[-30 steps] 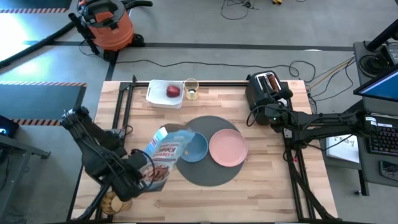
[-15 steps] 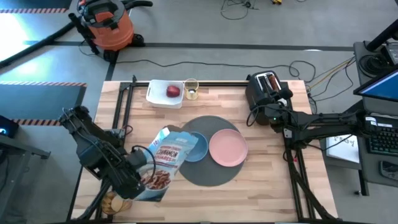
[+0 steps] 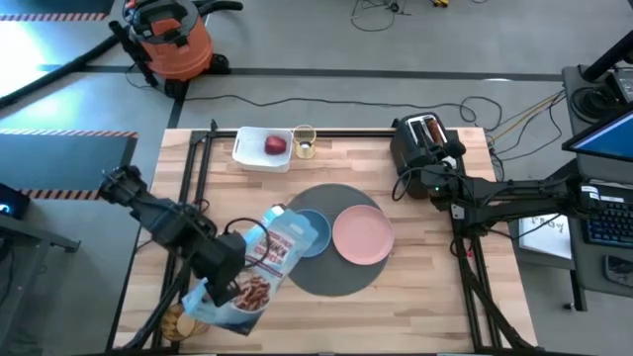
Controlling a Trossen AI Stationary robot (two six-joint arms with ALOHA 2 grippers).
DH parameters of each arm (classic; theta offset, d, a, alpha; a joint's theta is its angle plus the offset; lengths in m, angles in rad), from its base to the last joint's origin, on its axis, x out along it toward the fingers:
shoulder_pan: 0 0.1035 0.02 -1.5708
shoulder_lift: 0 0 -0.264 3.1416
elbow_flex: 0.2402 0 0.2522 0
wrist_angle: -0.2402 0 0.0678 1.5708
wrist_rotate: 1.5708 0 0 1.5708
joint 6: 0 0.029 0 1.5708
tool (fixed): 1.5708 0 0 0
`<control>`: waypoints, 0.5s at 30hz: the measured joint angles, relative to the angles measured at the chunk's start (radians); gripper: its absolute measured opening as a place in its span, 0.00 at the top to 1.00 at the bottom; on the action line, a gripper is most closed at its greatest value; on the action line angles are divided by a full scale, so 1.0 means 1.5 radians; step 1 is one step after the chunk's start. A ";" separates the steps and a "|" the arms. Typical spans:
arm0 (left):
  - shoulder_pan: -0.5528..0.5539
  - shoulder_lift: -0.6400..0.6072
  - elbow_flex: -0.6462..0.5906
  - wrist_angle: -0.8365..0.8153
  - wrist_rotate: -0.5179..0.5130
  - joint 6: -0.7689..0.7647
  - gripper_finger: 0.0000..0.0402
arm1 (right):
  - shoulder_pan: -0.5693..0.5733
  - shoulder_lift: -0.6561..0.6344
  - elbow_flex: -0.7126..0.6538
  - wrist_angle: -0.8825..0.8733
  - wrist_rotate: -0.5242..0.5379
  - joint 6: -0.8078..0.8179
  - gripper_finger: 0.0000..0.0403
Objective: Arrange a breakfast setting
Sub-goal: Pour the cereal from the blue cereal box into the blue bowl on the gray mat
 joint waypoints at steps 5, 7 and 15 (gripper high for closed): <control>0.035 0.000 0.000 0.001 0.046 0.023 0.75 | 0.000 0.000 0.000 0.000 0.000 0.000 0.77; 0.044 0.000 0.000 0.001 0.062 0.033 0.75 | 0.000 0.000 0.000 0.000 0.000 0.000 0.77; 0.064 0.000 0.000 0.002 0.105 0.041 0.75 | 0.000 0.000 0.000 0.000 0.000 0.000 0.77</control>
